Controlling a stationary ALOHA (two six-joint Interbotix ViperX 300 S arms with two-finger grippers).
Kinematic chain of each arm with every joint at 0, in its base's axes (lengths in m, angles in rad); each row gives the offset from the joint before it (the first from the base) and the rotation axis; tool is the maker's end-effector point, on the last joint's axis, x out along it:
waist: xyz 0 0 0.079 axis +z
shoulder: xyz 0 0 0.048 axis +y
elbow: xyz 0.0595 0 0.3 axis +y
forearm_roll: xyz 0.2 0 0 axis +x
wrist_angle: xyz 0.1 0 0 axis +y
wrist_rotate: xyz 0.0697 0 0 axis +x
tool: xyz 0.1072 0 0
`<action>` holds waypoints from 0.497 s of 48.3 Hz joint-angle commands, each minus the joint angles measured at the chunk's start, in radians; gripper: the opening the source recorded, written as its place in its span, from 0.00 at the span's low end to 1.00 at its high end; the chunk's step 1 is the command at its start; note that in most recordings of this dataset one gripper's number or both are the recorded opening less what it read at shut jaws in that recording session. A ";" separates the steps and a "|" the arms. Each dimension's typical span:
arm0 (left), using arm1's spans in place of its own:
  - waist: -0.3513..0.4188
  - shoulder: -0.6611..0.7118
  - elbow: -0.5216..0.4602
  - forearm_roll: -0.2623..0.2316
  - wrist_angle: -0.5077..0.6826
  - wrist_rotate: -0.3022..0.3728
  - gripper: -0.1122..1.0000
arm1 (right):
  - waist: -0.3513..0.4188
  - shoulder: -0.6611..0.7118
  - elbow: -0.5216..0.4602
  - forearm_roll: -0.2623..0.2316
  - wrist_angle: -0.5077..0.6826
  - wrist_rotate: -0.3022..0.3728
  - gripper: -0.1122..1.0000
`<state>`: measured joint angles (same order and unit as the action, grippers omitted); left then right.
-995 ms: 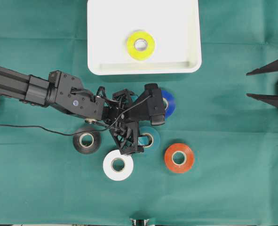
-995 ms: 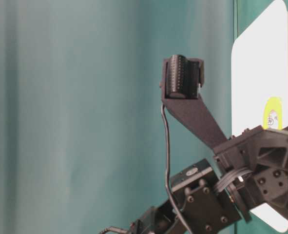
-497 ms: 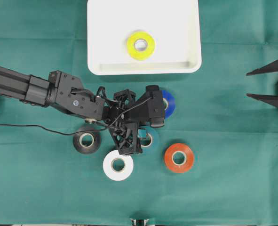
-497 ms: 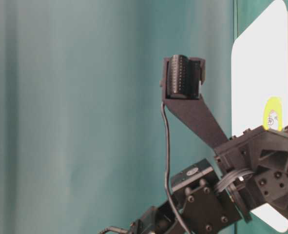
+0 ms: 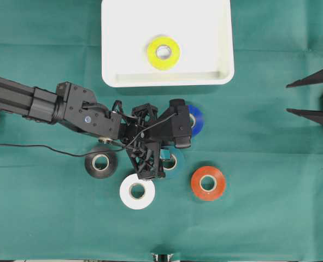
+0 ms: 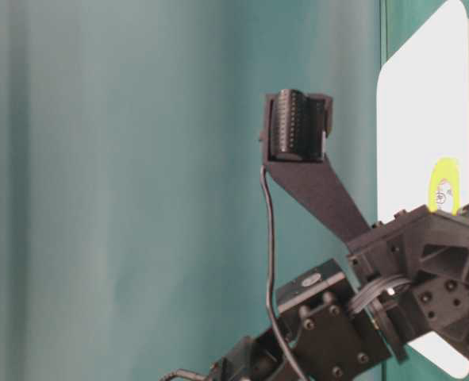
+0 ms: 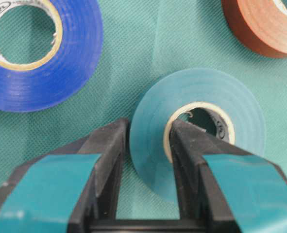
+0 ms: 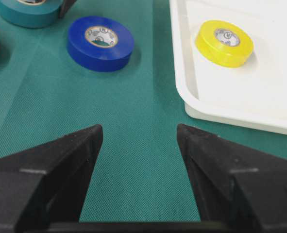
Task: Put the tape into the white case with the left arm.
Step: 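Lift the teal roll and carry it into the tray beside yellow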
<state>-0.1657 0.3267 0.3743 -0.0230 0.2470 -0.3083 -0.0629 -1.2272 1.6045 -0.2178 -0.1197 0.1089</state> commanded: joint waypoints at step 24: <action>0.003 -0.212 -0.011 0.003 0.089 0.011 0.32 | -0.002 0.008 -0.011 -0.002 -0.008 0.002 0.99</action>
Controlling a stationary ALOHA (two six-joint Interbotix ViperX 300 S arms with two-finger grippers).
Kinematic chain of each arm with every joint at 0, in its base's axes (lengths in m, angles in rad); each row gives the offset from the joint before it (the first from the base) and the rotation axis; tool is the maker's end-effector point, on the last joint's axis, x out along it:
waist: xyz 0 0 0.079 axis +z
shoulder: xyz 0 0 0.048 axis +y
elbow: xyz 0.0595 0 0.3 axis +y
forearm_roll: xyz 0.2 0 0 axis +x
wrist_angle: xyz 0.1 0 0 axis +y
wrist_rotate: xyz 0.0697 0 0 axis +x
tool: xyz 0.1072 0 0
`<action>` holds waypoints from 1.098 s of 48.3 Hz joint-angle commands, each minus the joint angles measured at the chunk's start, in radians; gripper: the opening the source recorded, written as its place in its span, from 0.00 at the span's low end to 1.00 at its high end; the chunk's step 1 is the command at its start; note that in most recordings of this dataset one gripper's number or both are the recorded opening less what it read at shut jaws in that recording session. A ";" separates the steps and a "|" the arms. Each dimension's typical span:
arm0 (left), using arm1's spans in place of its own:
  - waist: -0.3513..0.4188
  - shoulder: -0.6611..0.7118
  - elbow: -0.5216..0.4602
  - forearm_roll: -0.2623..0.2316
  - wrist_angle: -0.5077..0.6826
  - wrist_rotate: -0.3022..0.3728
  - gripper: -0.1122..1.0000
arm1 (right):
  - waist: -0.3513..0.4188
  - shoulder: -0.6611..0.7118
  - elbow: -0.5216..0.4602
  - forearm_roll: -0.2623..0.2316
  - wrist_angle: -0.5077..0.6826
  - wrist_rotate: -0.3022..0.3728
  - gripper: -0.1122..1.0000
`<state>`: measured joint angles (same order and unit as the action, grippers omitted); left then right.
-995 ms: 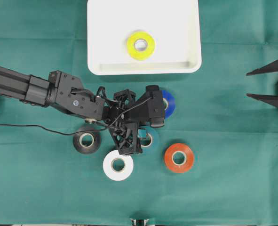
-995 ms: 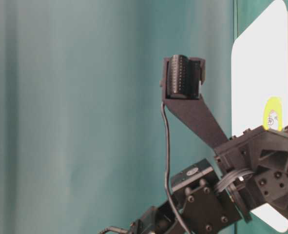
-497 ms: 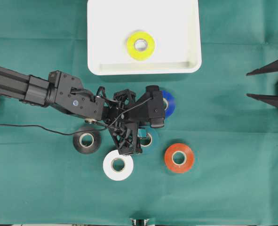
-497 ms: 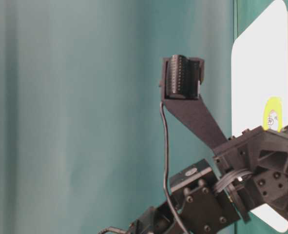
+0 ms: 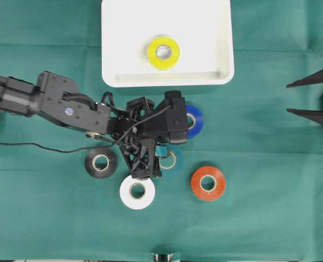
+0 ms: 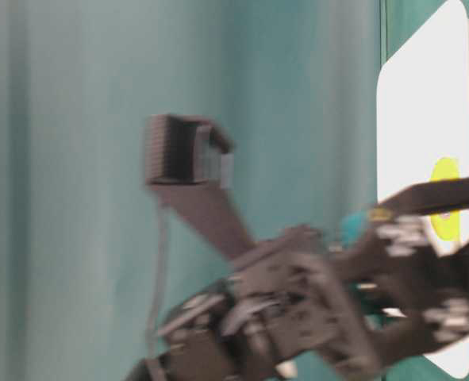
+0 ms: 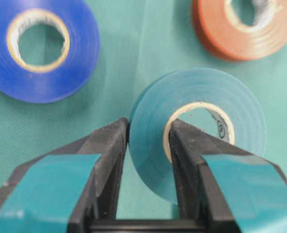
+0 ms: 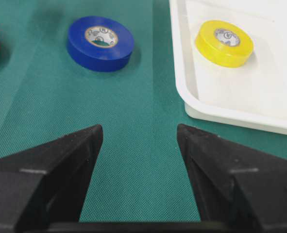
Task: Put the tape into the white case with the left arm.
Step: 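Lift the teal roll and carry it into the tray beside yellow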
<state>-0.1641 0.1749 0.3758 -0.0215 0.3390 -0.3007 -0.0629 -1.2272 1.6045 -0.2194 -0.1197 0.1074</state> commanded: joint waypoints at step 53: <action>0.341 -0.245 0.206 0.002 0.044 0.273 0.32 | 0.000 0.006 -0.011 0.000 -0.008 0.003 0.99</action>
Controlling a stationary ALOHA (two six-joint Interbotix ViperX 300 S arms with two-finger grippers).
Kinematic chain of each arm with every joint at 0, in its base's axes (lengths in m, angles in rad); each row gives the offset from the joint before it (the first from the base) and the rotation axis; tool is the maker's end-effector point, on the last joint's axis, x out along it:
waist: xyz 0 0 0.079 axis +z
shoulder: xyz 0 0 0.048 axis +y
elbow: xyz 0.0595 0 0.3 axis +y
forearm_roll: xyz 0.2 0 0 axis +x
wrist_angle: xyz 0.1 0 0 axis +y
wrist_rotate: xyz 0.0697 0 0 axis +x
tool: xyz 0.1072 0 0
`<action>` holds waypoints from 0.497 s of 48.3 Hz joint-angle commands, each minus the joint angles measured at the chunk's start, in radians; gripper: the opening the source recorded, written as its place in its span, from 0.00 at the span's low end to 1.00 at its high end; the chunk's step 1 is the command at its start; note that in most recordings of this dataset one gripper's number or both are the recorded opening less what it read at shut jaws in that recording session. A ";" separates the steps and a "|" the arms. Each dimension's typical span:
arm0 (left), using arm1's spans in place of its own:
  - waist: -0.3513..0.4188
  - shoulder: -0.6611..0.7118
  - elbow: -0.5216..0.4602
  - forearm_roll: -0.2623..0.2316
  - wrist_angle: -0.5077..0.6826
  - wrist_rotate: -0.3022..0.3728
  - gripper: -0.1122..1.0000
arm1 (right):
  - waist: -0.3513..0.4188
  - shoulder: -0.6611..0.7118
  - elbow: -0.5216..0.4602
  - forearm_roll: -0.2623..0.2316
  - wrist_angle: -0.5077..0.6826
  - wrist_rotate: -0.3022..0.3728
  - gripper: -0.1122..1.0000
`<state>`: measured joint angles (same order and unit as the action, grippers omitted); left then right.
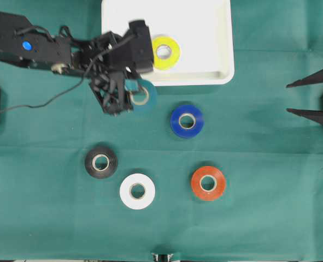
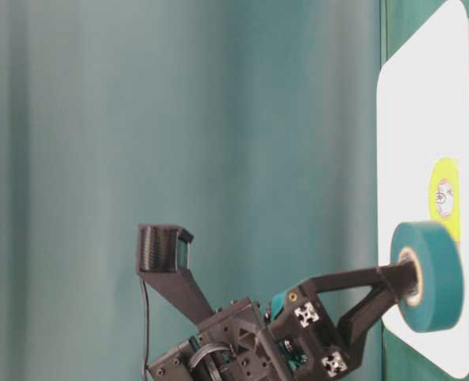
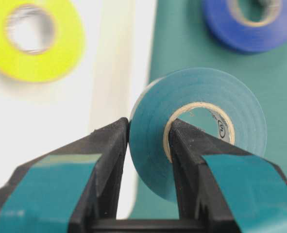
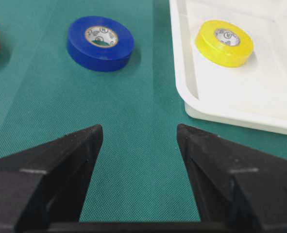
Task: Put the tape into the white case with the left arm.
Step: 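Lift the teal roll and carry it into the tray beside yellow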
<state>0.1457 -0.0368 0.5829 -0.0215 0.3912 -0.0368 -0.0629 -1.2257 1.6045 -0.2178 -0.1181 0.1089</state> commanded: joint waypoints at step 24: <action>0.195 -0.014 0.071 0.002 -0.160 0.138 0.32 | -0.002 0.005 -0.011 -0.002 -0.011 0.002 0.99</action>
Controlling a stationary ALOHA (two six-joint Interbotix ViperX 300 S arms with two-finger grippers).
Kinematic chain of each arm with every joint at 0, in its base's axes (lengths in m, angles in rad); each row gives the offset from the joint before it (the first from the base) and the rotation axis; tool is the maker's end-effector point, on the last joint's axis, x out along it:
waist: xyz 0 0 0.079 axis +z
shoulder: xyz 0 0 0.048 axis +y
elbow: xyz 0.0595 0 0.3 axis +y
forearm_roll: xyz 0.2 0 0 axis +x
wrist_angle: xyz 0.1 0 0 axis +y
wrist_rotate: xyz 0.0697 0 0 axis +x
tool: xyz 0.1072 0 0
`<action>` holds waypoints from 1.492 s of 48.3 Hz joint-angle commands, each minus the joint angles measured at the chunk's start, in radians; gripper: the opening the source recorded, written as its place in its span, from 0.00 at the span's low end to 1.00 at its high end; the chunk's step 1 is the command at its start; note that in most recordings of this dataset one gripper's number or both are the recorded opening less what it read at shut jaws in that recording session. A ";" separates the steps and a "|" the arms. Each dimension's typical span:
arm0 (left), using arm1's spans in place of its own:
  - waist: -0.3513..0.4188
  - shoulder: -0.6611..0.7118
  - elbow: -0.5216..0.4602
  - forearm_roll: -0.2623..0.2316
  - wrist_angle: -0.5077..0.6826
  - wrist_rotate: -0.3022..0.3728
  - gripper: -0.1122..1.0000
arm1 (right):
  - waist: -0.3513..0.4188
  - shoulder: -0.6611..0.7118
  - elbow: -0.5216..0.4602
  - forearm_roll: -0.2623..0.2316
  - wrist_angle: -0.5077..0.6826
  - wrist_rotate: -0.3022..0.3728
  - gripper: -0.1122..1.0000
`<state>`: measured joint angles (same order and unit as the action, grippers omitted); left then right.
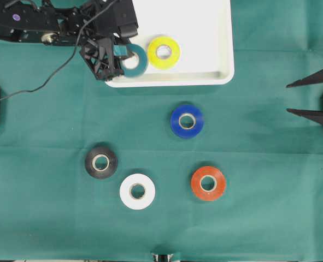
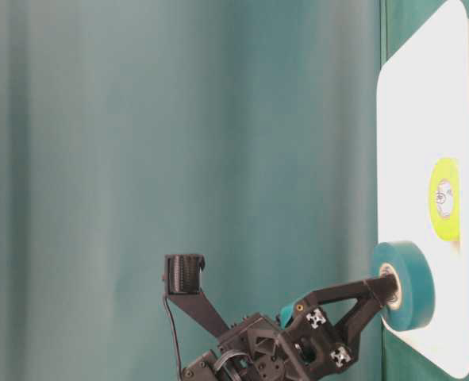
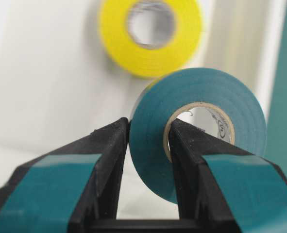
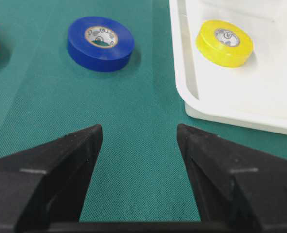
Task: Put the tape into the white case with the left arm.
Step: 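Lift the teal roll and carry it into the tray beside yellow, then release the teal roll and withdraw the left gripper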
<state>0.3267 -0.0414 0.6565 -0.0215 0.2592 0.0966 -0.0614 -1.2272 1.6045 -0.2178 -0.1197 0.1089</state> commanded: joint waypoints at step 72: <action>0.054 0.072 0.025 0.002 -0.115 0.008 0.99 | -0.002 0.006 -0.011 -0.002 -0.008 0.002 0.99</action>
<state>0.3789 0.0537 0.6888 -0.0215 0.1503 0.1028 -0.0629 -1.2272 1.6045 -0.2194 -0.1197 0.1089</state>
